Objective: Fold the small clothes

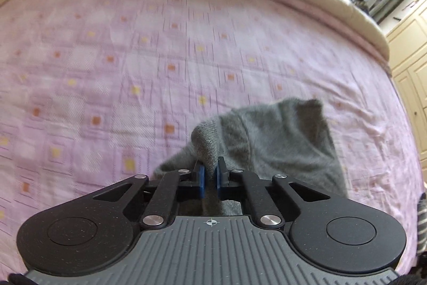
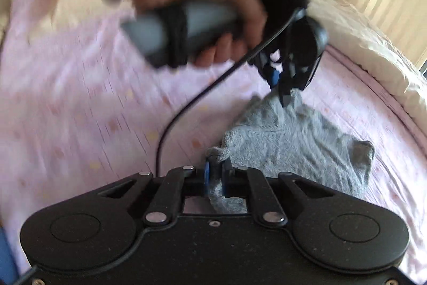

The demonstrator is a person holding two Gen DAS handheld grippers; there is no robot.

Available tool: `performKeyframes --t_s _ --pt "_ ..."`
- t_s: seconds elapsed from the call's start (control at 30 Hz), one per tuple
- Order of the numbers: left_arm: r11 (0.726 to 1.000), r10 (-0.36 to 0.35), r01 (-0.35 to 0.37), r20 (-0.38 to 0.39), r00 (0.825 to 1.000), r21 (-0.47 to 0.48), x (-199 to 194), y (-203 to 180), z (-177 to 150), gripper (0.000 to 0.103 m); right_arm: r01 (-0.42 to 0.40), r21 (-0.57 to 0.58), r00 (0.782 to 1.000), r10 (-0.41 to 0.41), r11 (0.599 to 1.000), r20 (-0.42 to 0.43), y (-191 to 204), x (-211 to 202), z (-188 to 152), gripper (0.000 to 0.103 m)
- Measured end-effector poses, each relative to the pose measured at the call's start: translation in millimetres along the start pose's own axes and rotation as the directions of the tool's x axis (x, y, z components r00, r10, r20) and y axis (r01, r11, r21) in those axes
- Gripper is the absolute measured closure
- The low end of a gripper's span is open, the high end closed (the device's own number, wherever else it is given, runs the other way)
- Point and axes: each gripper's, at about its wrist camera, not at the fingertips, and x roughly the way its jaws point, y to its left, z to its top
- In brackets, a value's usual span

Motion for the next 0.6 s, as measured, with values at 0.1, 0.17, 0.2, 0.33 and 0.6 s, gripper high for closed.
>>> performKeyframes --t_s 0.1,0.17,0.2,0.33,0.6 --pt "0.999 0.045 -0.045 -0.034 0.998 -0.018 9.6 9.1 -3.2 0.095 -0.037 0.028 0.998 0.038 0.999 -0.042 1.8 13.3 -0.2 0.088" --pt "0.996 0.073 -0.077 -0.085 0.994 -0.042 24.5 17.4 -6.8 0.092 -0.047 0.025 0.992 0.049 0.999 -0.116 5.8 35.4 -3.5 0.085" --pt "0.995 0.076 -0.082 -0.092 0.993 -0.060 29.3 21.7 -8.7 0.089 -0.045 0.020 0.988 0.048 0.999 -0.145 9.4 43.2 -5.5 0.077" --pt "0.990 0.041 -0.048 -0.053 0.998 -0.135 24.5 30.4 -8.3 0.066 -0.084 0.063 0.987 0.091 0.995 -0.131 5.5 38.8 -4.4 0.060" --pt "0.993 0.073 -0.066 0.067 0.995 -0.103 -26.8 27.0 -18.0 0.036 -0.045 0.298 0.998 0.055 0.954 -0.024 -39.2 -15.3 -20.3 0.043"
